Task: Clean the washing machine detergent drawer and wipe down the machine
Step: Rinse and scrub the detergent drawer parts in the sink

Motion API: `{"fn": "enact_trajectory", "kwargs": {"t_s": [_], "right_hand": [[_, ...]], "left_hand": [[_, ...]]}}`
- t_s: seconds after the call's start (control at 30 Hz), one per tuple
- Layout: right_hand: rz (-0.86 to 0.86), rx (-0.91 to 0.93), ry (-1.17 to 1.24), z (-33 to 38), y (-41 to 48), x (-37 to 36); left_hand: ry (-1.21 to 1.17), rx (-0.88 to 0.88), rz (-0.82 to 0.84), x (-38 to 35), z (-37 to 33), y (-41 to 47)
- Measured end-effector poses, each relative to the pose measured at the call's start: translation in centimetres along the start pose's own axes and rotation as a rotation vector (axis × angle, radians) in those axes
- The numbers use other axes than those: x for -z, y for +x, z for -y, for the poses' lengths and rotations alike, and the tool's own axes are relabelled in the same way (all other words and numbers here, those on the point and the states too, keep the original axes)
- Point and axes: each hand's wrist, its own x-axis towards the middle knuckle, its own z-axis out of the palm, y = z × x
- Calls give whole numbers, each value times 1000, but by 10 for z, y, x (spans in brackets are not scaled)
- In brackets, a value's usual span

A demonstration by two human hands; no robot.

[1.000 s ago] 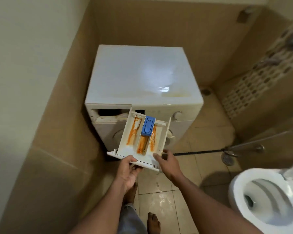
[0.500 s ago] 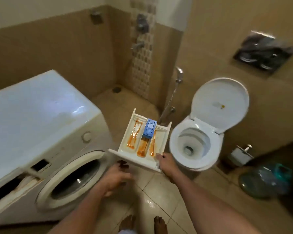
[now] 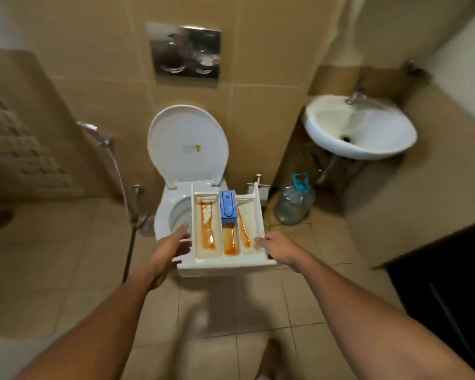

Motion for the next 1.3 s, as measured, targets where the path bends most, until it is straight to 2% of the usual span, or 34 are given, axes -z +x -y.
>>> {"fn": "enact_trajectory", "kwargs": {"t_s": [0.07, 0.13, 0.33, 0.5, 0.6, 0.73, 0.97, 1.13, 1.3], "right_hand": [[-9, -21, 18, -18, 2, 35], [-28, -39, 25, -36, 3, 76], [-33, -91, 35, -81, 10, 203], [-65, -102, -58, -103, 24, 307], [-142, -111, -144, -109, 41, 361], [-273, -92, -118, -114, 74, 433], [-484, -38, -128, -113, 168, 563], [-520, 42, -79, -99, 233, 638], [-488, 53, -83, -80, 285, 674]], "left_hand": [[38, -17, 134, -44, -21, 10], [93, -32, 187, -93, -37, 18], [53, -30, 194, -225, -71, 51], [-45, -27, 217, -325, -114, 84], [-56, -40, 248, -377, -144, 107], [-96, -45, 265, -440, -183, 140], [-236, -46, 209, -542, -252, 223], [-415, 34, 134, -600, -294, 274], [-448, 106, -23, -634, -320, 319]]}}
